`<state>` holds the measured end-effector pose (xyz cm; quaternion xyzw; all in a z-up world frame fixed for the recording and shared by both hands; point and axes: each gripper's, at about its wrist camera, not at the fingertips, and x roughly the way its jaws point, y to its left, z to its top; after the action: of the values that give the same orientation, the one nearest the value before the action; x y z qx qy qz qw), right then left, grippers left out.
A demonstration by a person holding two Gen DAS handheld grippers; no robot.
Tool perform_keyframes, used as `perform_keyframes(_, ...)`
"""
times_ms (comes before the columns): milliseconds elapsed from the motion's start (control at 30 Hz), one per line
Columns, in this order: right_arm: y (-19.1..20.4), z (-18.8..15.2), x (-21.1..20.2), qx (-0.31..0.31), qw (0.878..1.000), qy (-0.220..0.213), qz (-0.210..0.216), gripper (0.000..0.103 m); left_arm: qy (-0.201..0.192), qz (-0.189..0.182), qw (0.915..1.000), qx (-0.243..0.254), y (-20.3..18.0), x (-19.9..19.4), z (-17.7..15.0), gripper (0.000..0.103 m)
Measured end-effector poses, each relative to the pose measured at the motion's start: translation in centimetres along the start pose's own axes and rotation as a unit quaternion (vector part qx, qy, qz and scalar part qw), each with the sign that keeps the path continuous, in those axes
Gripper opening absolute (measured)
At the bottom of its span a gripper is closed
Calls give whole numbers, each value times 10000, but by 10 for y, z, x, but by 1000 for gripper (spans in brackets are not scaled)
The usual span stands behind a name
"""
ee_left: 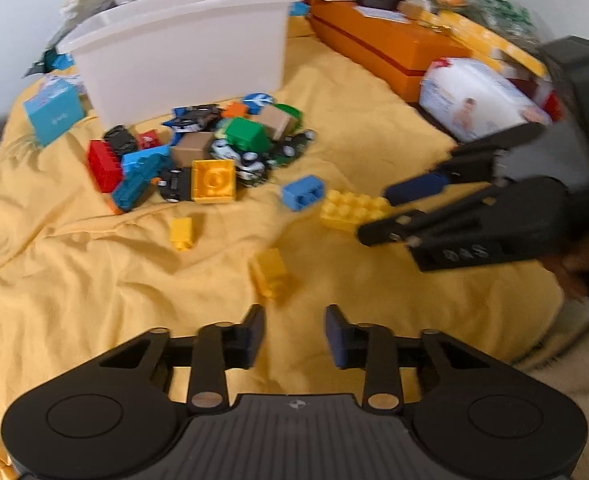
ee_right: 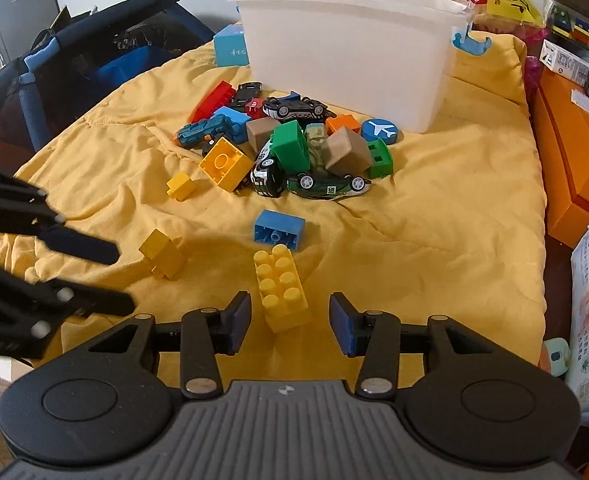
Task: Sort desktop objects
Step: 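Close the left tool on the small yellow brick while the right tool grasps the long yellow brick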
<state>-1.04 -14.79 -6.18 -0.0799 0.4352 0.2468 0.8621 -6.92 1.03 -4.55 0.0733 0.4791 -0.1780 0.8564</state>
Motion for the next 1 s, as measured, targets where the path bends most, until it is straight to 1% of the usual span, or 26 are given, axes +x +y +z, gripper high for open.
perform_keyframes(100, 0, 0, 1, 25, 10000, 11, 32, 47, -100, -71, 9998, 125, -5, -4, 2, 31)
perform_keyframes(167, 0, 1, 2, 24, 10000, 0, 32, 47, -169, -124, 9997, 113, -5, -1, 7, 31)
perform_keyframes(267, 0, 2, 2, 15, 10000, 1, 7, 47, -178, -39, 9998, 90, -1, 11, 16, 31)
perform_keyframes(333, 1, 2, 2, 12, 10000, -5, -11, 47, -258, -119, 9996, 31, 5, 17, 24, 31)
perform_keyframes(433, -1, 1, 2, 92, 10000, 4, -35, 47, -356, -21, 9993, -70, 12, 24, 33, 31)
perform_keyframes(567, -3, -2, -1, 162, 9998, -71, -41, 47, -565, -94, 9981, -229, 15, 8, 34, 32)
perform_keyframes(633, -2, -3, -4, 119, 9998, -131, 14, 48, -523, -47, 9986, 19, 7, 4, 29, 32)
perform_keyframes(733, 1, -5, -4, -42, 9999, -160, 31, 48, -423, 44, 9970, 650, -12, 10, 19, 33)
perform_keyframes(800, 4, -5, -6, -187, 9995, -248, -41, 48, -426, 217, 9931, 1070, -24, 16, 16, 33)
perform_keyframes(867, 7, -4, -4, -325, 9991, -238, -119, 48, -567, 295, 9880, 1403, -32, 22, 15, 35)
perform_keyframes(1000, 7, -6, 2, -336, 9993, -127, -118, 46, -408, 544, 9799, 1874, -36, 42, 16, 32)
